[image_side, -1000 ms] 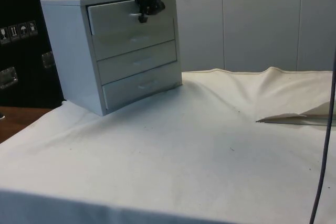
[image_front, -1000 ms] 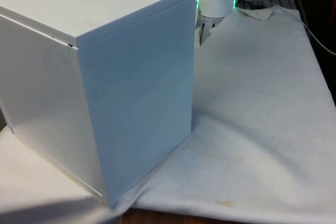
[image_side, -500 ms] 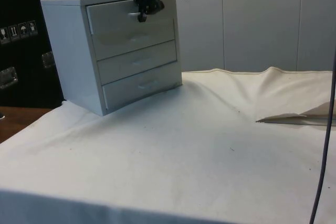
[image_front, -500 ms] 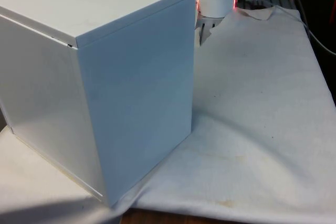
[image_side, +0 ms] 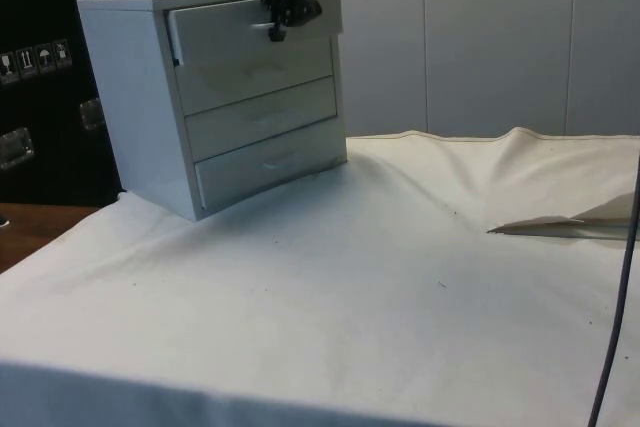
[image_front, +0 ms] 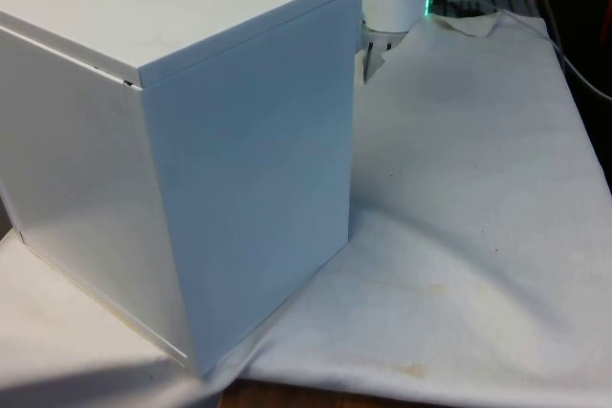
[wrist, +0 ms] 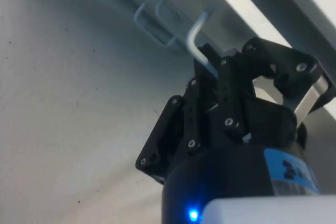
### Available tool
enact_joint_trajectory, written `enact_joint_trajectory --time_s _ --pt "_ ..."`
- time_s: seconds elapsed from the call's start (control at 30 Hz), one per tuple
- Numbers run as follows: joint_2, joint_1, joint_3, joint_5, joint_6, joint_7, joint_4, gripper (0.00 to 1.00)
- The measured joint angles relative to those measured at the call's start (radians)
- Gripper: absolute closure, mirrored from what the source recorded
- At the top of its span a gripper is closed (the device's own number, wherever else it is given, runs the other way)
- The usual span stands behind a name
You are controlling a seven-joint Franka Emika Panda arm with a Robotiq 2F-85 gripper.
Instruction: Open the drawer, then close it.
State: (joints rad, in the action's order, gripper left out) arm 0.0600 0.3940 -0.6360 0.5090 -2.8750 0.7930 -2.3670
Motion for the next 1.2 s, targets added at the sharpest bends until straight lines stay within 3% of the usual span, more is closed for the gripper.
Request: enact_joint_trajectory --time_s 0.57,1.2 --pt "0.105 0.000 0.000 0.135 -0.014 -0.092 -0.099 1.00" --pt "0.189 -0.002 -0.001 0.322 -0.017 -0.234 -0.176 1.00"
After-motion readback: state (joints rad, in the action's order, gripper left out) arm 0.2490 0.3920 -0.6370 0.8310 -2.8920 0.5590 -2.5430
